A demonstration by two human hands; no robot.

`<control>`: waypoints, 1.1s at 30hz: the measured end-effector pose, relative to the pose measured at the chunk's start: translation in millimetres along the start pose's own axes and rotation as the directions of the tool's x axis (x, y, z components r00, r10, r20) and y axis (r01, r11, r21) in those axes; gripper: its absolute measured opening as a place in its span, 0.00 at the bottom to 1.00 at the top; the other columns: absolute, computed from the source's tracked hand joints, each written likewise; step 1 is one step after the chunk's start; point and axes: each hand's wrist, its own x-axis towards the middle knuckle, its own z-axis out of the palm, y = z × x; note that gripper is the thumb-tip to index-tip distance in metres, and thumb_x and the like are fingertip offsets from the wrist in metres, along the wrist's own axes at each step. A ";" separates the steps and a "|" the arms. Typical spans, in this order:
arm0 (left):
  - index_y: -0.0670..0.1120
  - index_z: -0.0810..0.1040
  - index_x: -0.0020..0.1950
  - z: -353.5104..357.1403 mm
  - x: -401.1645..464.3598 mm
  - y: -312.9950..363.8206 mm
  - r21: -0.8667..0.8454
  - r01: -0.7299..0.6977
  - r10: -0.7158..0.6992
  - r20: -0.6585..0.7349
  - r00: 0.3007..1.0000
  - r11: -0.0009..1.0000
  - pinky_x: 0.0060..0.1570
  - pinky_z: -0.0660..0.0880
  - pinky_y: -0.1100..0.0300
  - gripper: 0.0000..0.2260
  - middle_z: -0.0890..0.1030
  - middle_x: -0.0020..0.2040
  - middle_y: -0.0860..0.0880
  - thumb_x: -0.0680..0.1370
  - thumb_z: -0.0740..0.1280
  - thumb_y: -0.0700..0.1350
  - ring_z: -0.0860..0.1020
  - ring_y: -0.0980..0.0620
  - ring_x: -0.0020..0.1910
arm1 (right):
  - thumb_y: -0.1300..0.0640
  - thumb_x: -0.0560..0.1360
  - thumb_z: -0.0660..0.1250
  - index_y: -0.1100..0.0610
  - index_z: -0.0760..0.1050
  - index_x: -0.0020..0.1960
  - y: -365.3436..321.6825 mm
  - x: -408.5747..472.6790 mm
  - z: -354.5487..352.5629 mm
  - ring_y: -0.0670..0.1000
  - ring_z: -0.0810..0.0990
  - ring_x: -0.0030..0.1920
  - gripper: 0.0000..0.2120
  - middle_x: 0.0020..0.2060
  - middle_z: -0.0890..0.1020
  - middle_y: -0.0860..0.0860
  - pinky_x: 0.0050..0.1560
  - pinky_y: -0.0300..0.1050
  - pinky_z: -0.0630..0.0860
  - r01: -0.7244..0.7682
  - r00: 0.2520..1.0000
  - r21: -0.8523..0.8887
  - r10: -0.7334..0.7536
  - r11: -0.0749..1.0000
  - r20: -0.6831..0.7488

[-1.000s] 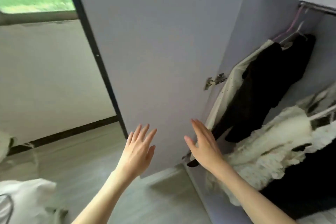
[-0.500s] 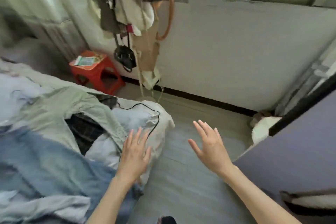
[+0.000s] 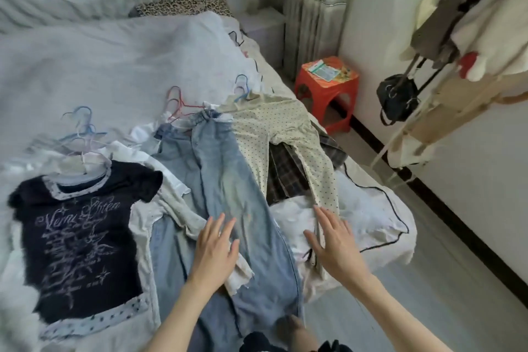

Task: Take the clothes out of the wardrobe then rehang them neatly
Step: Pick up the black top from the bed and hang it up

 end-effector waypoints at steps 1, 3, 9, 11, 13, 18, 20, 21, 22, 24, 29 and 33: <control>0.47 0.59 0.74 0.9 4.0 -8.0 0.008 0.030 -0.030 0.016 0.999 1.000 0.72 0.47 0.55 0.26 0.55 0.76 0.46 0.78 0.48 0.56 0.48 0.46 0.76 | 0.28 0.68 0.31 0.52 0.53 0.75 -3.1 13.6 4.4 0.49 0.57 0.73 0.45 0.73 0.61 0.48 0.74 0.50 0.50 0.012 1.000 0.004 -0.013 1.000 0.024; 0.46 0.60 0.74 2.2 14.5 -22.8 -0.009 0.079 -0.079 0.011 0.997 0.997 0.72 0.47 0.56 0.25 0.56 0.76 0.45 0.78 0.49 0.53 0.49 0.46 0.75 | 0.26 0.66 0.28 0.51 0.53 0.75 -8.9 42.2 13.3 0.48 0.57 0.73 0.48 0.73 0.61 0.48 0.74 0.50 0.51 0.048 0.997 0.003 -0.048 0.999 0.068; 0.43 0.66 0.71 -2.6 43.7 -61.5 -0.038 0.267 -0.267 -0.012 0.964 0.963 0.71 0.50 0.54 0.22 0.62 0.73 0.44 0.78 0.54 0.48 0.55 0.42 0.74 | 0.43 0.80 0.53 0.52 0.51 0.76 -41.7 132.0 32.6 0.49 0.56 0.74 0.28 0.73 0.60 0.49 0.73 0.49 0.48 0.180 0.950 0.002 -0.174 0.984 0.257; 0.43 0.69 0.69 -7.3 50.8 -79.2 -0.036 0.317 -0.318 -0.044 0.947 0.948 0.70 0.56 0.49 0.19 0.64 0.72 0.42 0.78 0.57 0.45 0.59 0.39 0.73 | 0.44 0.79 0.54 0.53 0.54 0.75 -59.6 159.3 44.0 0.50 0.59 0.73 0.28 0.72 0.63 0.50 0.73 0.51 0.51 0.226 0.927 0.008 -0.218 0.974 0.305; 0.44 0.67 0.70 -11.3 53.6 -99.4 -0.031 0.401 -0.401 0.003 0.916 0.916 0.71 0.54 0.51 0.19 0.62 0.73 0.42 0.80 0.56 0.46 0.56 0.41 0.74 | 0.44 0.79 0.55 0.54 0.56 0.75 -79.9 182.3 58.9 0.51 0.62 0.72 0.28 0.71 0.64 0.51 0.72 0.50 0.53 0.274 0.898 0.008 -0.258 0.962 0.356; 0.44 0.63 0.73 -17.0 51.3 -155.8 -0.032 0.563 -0.560 0.066 0.826 0.826 0.72 0.53 0.52 0.29 0.60 0.74 0.43 0.76 0.46 0.55 0.56 0.43 0.74 | 0.37 0.75 0.48 0.56 0.60 0.73 -136.2 226.9 106.2 0.55 0.67 0.69 0.33 0.69 0.69 0.54 0.69 0.51 0.61 0.370 0.814 0.015 -0.332 0.929 0.477; 0.43 0.60 0.74 -15.6 50.7 -189.0 -0.037 0.605 -0.599 0.104 0.794 0.795 0.72 0.51 0.53 0.23 0.57 0.75 0.43 0.80 0.52 0.50 0.54 0.44 0.74 | 0.42 0.79 0.53 0.56 0.58 0.74 -162.6 247.0 132.0 0.54 0.65 0.70 0.28 0.70 0.67 0.54 0.70 0.48 0.60 0.388 0.781 0.026 -0.344 0.921 0.521; 0.43 0.59 0.74 -16.1 51.1 -196.5 -0.038 0.611 -0.605 0.102 0.790 0.791 0.72 0.51 0.53 0.22 0.56 0.75 0.43 0.81 0.55 0.48 0.53 0.43 0.75 | 0.45 0.79 0.55 0.55 0.57 0.74 -170.3 252.8 137.2 0.54 0.65 0.70 0.27 0.71 0.66 0.54 0.70 0.48 0.60 0.391 0.774 0.034 -0.349 0.920 0.528; 0.44 0.57 0.75 -15.5 53.0 -211.3 -0.047 0.620 -0.614 0.097 0.783 0.783 0.72 0.51 0.53 0.23 0.55 0.76 0.43 0.81 0.56 0.47 0.51 0.42 0.75 | 0.46 0.79 0.56 0.55 0.57 0.74 -183.3 261.2 148.4 0.55 0.65 0.70 0.27 0.71 0.66 0.54 0.69 0.48 0.61 0.386 0.768 0.031 -0.339 0.922 0.544; 0.45 0.52 0.76 -13.7 62.9 -247.6 -0.075 0.651 -0.645 0.093 0.759 0.755 0.72 0.52 0.51 0.25 0.51 0.76 0.41 0.81 0.56 0.47 0.49 0.41 0.75 | 0.47 0.79 0.57 0.55 0.57 0.74 -213.5 286.0 179.9 0.55 0.65 0.69 0.26 0.70 0.67 0.54 0.68 0.48 0.62 0.409 0.750 0.010 -0.342 0.913 0.566; 0.47 0.39 0.76 -14.5 92.7 -321.5 -0.117 0.726 -0.724 0.072 0.686 0.677 0.71 0.48 0.43 0.30 0.40 0.76 0.45 0.81 0.53 0.52 0.43 0.43 0.75 | 0.46 0.80 0.55 0.55 0.53 0.75 -300.3 351.6 243.4 0.54 0.64 0.70 0.27 0.71 0.65 0.53 0.68 0.49 0.63 0.653 0.584 -0.109 -0.407 0.749 0.702; 0.52 0.33 0.71 -1.6 98.7 -362.3 -0.107 0.706 -0.689 0.158 0.707 0.700 0.71 0.47 0.42 0.30 0.34 0.74 0.50 0.75 0.40 0.64 0.34 0.48 0.72 | 0.49 0.80 0.55 0.57 0.53 0.75 -366.8 398.1 289.1 0.57 0.65 0.67 0.27 0.68 0.67 0.56 0.64 0.52 0.65 0.622 0.631 -0.138 -0.389 0.771 0.671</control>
